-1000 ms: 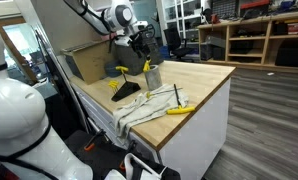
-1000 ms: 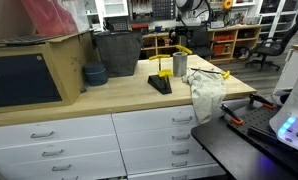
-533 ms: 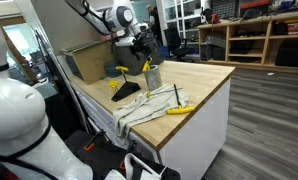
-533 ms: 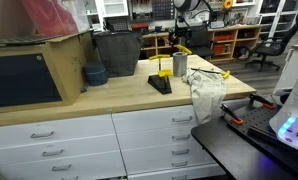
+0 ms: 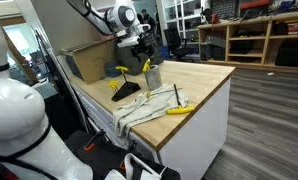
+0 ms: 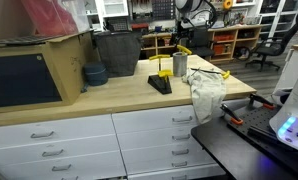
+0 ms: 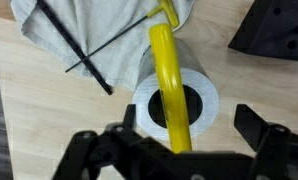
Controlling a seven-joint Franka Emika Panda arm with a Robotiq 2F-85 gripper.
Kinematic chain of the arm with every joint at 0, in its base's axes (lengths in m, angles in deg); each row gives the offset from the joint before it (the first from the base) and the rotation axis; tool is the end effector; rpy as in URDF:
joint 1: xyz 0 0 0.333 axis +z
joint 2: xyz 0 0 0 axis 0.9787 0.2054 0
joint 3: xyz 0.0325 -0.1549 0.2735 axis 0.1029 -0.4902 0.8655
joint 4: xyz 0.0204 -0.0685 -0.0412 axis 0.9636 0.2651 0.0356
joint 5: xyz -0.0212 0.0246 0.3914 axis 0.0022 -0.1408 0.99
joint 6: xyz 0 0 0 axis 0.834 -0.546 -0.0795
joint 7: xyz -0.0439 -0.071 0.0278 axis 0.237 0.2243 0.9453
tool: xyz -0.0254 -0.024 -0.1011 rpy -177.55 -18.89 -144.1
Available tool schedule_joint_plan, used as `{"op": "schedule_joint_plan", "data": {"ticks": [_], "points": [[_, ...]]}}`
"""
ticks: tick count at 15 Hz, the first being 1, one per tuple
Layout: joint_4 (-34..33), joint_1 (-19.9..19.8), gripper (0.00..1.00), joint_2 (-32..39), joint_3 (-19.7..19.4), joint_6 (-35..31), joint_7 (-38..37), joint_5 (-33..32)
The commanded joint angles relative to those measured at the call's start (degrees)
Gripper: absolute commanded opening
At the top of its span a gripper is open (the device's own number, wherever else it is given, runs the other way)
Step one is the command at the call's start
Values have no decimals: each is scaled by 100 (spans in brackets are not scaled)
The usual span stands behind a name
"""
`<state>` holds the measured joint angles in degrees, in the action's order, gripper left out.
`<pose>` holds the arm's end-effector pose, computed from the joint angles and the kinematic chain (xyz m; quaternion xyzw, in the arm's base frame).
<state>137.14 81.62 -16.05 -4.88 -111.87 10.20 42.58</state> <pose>0.6085 0.0277 0.3486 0.9960 -0.0341 0.0749 0.0339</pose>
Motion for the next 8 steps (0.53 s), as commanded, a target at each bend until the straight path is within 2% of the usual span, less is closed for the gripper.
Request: {"op": "schedule_joint_plan", "data": {"ticks": [1,8], "points": [[-108,-22,100,86,-6,259,281,-154],[-126,-21,100,211,-24,237,324,-320]]}}
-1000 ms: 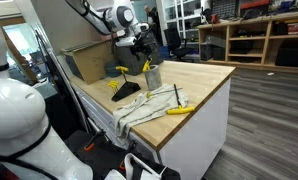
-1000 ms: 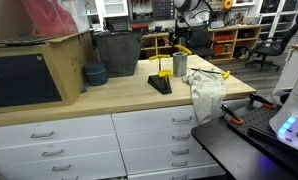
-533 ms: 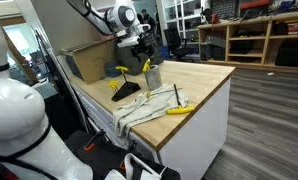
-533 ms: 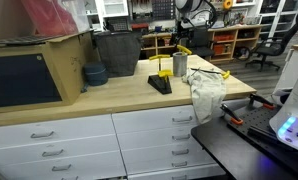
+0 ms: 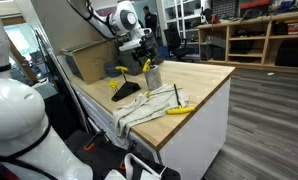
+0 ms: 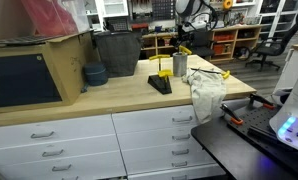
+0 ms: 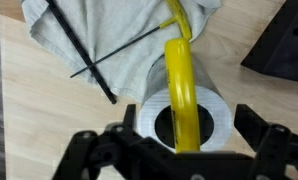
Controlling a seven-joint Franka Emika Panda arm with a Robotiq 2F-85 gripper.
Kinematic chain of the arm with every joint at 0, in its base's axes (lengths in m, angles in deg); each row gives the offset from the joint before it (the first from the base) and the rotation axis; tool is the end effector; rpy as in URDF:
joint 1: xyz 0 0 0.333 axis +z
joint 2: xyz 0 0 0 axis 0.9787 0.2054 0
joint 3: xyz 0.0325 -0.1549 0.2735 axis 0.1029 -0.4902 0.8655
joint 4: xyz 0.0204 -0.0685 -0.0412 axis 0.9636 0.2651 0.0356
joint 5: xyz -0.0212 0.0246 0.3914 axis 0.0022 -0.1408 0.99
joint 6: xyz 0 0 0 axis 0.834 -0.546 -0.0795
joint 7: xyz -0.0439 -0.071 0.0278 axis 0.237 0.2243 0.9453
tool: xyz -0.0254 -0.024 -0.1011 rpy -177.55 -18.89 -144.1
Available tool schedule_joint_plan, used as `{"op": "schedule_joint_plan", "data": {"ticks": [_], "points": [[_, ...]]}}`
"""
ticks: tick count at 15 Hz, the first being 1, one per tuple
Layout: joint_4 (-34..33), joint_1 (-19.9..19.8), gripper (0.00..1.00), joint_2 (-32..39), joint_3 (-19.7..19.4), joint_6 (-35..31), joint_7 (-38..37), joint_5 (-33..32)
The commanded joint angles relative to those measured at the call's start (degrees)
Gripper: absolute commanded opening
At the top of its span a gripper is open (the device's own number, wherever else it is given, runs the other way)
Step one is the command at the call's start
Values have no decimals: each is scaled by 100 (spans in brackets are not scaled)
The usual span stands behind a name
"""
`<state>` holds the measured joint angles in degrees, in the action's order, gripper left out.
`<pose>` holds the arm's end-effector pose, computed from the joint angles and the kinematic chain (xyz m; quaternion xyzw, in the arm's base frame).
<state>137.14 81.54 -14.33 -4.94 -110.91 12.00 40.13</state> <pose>0.6072 0.0254 0.3288 0.9972 -0.0047 0.0526 0.0531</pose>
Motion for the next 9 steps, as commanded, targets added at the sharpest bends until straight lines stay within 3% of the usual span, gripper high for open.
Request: {"op": "schedule_joint_plan", "data": {"ticks": [1,3,9], "points": [[-114,-11,75,38,-28,114,119,-97],[-105,-15,66,32,-35,98,126,-116],[-100,-15,19,16,-54,84,97,-171]]}}
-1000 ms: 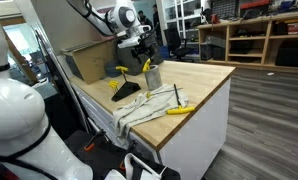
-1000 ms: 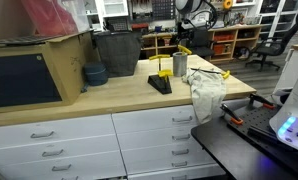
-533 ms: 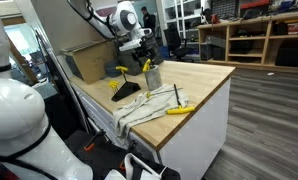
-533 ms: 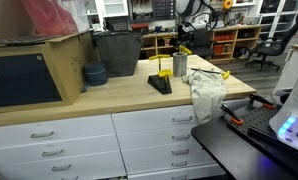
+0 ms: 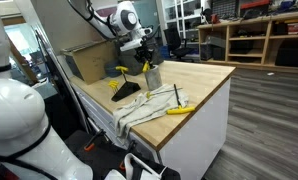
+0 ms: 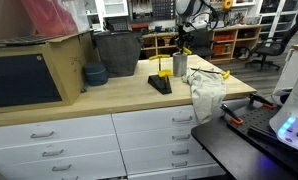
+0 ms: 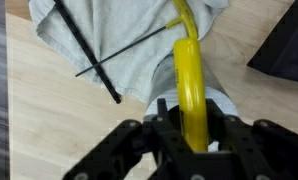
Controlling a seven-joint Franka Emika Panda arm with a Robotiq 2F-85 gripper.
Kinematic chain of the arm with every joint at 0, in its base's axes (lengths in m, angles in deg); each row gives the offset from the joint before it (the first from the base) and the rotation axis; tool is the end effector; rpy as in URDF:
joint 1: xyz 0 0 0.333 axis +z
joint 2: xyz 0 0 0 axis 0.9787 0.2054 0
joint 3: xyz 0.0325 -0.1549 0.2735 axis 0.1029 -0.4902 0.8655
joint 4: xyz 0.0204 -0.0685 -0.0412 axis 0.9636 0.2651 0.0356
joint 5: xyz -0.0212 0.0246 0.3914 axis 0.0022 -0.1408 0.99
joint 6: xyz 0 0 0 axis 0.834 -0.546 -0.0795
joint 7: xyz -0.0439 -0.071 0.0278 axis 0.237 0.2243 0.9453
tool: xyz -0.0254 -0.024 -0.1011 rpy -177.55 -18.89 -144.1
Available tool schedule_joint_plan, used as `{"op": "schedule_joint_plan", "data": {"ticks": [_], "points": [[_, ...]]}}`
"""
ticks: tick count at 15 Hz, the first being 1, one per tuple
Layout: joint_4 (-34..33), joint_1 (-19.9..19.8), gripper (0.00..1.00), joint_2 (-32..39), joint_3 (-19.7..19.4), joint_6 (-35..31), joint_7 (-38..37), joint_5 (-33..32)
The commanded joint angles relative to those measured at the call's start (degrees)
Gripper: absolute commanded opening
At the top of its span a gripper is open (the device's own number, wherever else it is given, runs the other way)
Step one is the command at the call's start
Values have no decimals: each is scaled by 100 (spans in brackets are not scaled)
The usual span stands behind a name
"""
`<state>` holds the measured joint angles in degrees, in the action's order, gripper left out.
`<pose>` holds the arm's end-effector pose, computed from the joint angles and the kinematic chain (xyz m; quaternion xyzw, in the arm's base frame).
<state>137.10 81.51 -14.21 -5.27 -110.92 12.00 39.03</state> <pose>0.6076 0.0216 0.3279 0.9968 -0.0010 0.0526 0.0610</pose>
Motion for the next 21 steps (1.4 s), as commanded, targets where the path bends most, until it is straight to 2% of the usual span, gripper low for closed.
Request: {"op": "schedule_joint_plan", "data": {"ticks": [1,2,3,4,10,12,16,21], "points": [[-93,-13,12,3,-20,80,94,-58],[-88,-13,3,1,-19,76,93,-56],[-86,-11,2,6,-19,70,88,-56],[-83,-14,5,11,-15,68,92,-39],[-44,11,5,-213,-35,96,-322,99],[28,73,5,-444,-74,11,-765,39],[88,125,5,-942,3,111,-1748,448],[106,263,5,-1509,90,371,-3650,111]]}}
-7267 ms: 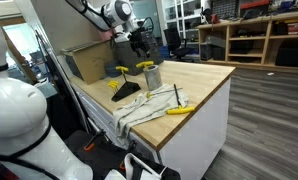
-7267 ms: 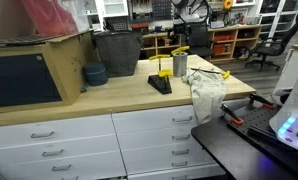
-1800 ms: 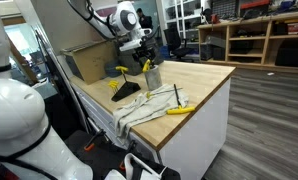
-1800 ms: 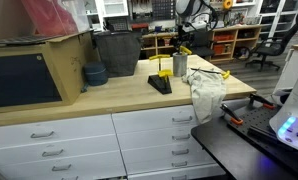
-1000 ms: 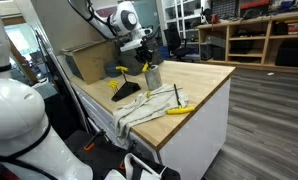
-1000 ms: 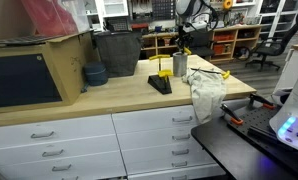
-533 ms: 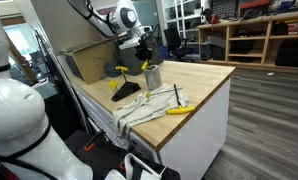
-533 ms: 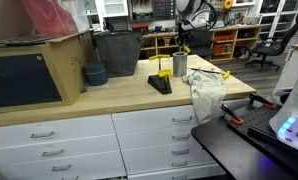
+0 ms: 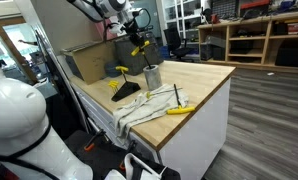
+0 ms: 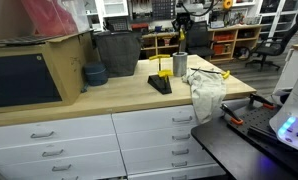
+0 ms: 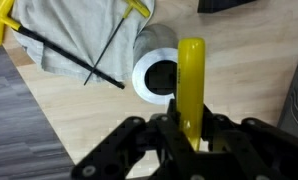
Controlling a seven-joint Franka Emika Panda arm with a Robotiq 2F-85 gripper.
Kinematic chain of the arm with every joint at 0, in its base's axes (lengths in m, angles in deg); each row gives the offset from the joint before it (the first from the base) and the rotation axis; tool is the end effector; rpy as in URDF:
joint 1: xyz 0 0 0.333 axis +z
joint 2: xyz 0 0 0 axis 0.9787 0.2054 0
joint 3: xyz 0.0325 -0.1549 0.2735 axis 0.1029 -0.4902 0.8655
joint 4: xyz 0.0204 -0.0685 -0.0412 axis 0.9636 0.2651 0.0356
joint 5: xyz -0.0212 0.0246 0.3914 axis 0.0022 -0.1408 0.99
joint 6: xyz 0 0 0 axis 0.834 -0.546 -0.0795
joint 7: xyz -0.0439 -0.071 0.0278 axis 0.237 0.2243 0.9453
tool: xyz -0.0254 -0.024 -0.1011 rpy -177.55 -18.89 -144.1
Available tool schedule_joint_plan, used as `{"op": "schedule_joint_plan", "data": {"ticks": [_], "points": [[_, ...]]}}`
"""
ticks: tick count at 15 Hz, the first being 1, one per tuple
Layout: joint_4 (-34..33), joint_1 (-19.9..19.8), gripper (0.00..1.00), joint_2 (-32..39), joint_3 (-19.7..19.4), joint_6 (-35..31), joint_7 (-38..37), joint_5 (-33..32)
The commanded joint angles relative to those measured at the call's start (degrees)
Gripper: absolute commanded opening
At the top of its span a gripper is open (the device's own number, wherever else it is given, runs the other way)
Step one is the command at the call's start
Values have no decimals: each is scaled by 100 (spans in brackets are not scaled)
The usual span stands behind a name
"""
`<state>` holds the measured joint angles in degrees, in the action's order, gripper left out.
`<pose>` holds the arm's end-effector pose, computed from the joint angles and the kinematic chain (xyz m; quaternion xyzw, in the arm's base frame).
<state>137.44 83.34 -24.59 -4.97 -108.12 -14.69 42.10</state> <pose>0.5921 0.0425 0.4291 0.9645 -0.2353 0.1194 0.0082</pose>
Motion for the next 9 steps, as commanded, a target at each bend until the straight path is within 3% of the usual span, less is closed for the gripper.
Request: {"op": "schedule_joint_plan", "data": {"ticks": [1,9], "points": [[65,80,5,-564,110,171,-1402,-315],[-219,53,5,-1018,659,1237,-4455,-274]]}}
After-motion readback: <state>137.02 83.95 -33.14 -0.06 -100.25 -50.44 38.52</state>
